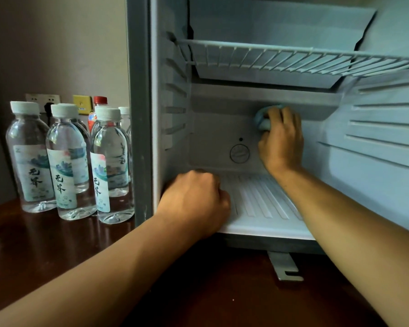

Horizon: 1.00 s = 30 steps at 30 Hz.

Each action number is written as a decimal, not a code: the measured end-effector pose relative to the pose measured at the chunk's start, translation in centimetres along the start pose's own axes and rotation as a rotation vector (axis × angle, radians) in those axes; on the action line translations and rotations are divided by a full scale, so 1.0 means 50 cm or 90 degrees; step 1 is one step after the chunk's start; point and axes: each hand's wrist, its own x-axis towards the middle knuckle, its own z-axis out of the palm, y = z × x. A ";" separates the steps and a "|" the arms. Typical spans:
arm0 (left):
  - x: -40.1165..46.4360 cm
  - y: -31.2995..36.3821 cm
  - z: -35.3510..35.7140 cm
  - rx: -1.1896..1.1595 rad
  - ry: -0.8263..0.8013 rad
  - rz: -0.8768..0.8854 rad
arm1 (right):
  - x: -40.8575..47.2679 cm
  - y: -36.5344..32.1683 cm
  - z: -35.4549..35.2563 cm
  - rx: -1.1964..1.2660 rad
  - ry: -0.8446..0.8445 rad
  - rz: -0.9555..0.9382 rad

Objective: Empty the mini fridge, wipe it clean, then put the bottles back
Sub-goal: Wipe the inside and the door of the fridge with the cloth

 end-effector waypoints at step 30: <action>0.000 -0.002 0.000 -0.014 -0.011 -0.021 | 0.006 0.028 -0.042 -0.115 -0.192 -0.066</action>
